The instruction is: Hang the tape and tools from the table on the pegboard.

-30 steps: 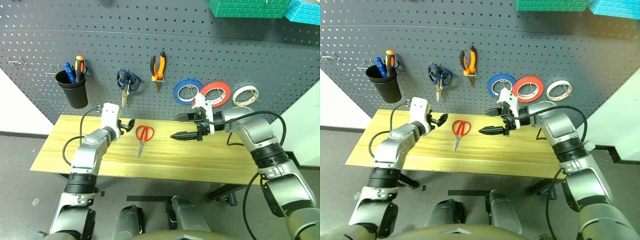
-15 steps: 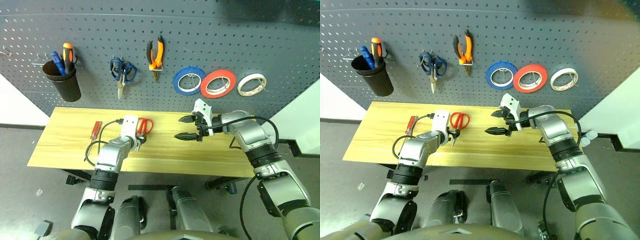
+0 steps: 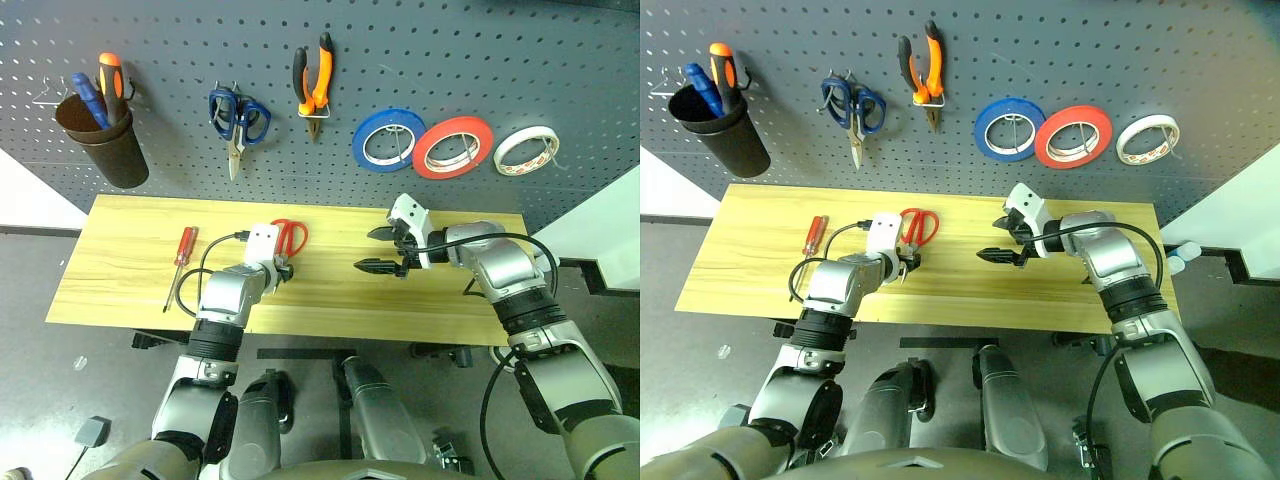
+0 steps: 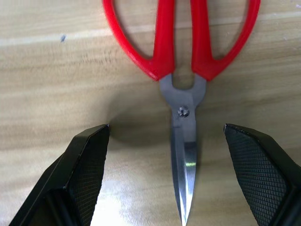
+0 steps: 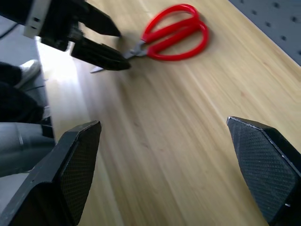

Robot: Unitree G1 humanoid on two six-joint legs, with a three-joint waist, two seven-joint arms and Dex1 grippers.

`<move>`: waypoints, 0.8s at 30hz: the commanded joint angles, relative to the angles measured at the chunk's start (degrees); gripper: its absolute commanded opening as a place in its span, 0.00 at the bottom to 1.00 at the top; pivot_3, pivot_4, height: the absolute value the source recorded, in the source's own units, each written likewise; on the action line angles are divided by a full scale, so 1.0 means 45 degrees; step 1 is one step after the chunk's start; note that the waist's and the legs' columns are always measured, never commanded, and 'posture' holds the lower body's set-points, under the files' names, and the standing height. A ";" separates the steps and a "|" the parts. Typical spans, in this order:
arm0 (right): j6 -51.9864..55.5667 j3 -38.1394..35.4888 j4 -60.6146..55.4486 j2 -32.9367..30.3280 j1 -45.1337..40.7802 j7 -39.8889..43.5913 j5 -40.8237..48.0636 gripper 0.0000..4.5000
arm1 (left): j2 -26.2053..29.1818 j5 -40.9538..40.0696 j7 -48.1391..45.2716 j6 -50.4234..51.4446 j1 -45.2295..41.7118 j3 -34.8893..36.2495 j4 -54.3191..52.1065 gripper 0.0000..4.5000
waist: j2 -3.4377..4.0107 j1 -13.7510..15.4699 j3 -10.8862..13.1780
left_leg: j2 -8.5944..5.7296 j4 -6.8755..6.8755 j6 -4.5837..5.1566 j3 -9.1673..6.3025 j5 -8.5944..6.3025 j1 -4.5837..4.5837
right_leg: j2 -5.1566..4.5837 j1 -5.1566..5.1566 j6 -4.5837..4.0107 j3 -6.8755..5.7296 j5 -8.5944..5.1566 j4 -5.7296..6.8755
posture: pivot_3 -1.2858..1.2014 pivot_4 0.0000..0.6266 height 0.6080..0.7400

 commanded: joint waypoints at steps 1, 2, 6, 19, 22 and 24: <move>0.0438 -0.0259 -0.1196 -0.0075 0.0538 -0.0070 0.0232 1.00 | -0.0076 -0.0034 -0.0235 0.0503 -0.0150 -0.0213 0.0197 0.90 | 0.0010 -0.0003 0.0028 | 0.0000 0.0000 0.0000 -0.0001 0.0000 0.0000 | 0.0000 0.0000 0.0004 0.0000 -0.0002 0.0000 | 0.47 0.63 0.95; 0.0554 -0.0299 -0.1363 -0.0062 0.0642 -0.0142 0.0242 1.00 | -0.0126 -0.0057 -0.0221 0.0669 -0.0190 -0.0155 0.0276 0.90 | 0.0019 -0.0005 0.0036 | 0.0000 0.0000 0.0000 0.0000 0.0000 0.0000 | 0.0000 0.0000 0.0009 0.0000 -0.0005 0.0000 | 0.47 0.63 0.95; 0.1015 -0.0490 -0.1881 -0.0010 0.0996 -0.0464 0.0312 1.00 | -0.0312 -0.0111 -0.0032 0.1275 -0.0539 0.0262 0.0883 0.90 | 0.0021 -0.0037 0.0038 | -0.0004 0.0001 0.0000 0.0005 0.0000 0.0004 | -0.0002 0.0003 0.0019 0.0003 -0.0009 -0.0002 | 0.47 0.62 0.95; -0.0233 -0.1116 -0.2296 -0.0042 0.1264 -0.0146 0.0687 1.00 | -0.0143 -0.0120 -0.0280 0.1317 -0.1274 0.0472 0.2146 0.71 | 0.0052 -0.0186 0.0060 | -0.0004 -0.0005 -0.0002 -0.0001 -0.0001 0.0015 | 0.0007 0.0006 0.0035 0.0000 -0.0020 -0.0005 | 0.46 0.63 0.95; -0.1023 -0.1169 -0.2027 -0.0030 0.1191 0.0113 0.0677 1.00 | -0.0199 -0.0183 -0.0319 0.1426 -0.1258 0.0540 0.2121 0.50 | 0.0054 -0.0287 0.0062 | -0.0004 -0.0013 -0.0002 -0.0004 -0.0001 0.0012 | 0.0006 0.0007 0.0046 -0.0002 -0.0028 -0.0010 | 0.46 0.62 0.95; -0.1494 -0.1147 -0.1833 -0.0023 0.1148 0.0315 0.0629 1.00 | -0.0201 -0.0220 -0.0350 0.1476 -0.1248 0.0606 0.2111 0.37 | 0.0054 -0.0328 0.0062 | -0.0010 -0.0020 -0.0002 -0.0004 -0.0002 0.0010 | 0.0001 0.0012 0.0055 -0.0002 -0.0033 -0.0021 | 0.46 0.61 0.95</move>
